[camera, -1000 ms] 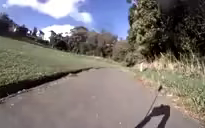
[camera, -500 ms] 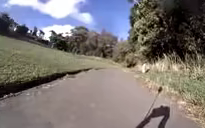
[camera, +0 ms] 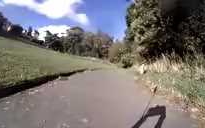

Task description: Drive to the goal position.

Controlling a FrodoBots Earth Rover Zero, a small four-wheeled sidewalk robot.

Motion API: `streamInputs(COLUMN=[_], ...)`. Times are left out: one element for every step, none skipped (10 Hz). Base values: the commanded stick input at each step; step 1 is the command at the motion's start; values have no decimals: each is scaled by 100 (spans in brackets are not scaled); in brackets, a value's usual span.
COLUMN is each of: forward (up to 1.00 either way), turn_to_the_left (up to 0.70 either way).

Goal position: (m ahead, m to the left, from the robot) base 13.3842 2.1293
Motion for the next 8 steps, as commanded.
streamInputs(forward=[70, 70, 70, 70, 70, 70, 70, 70], turn_to_the_left=[0, 0, 0, 0, 0, 0, 0, 0])
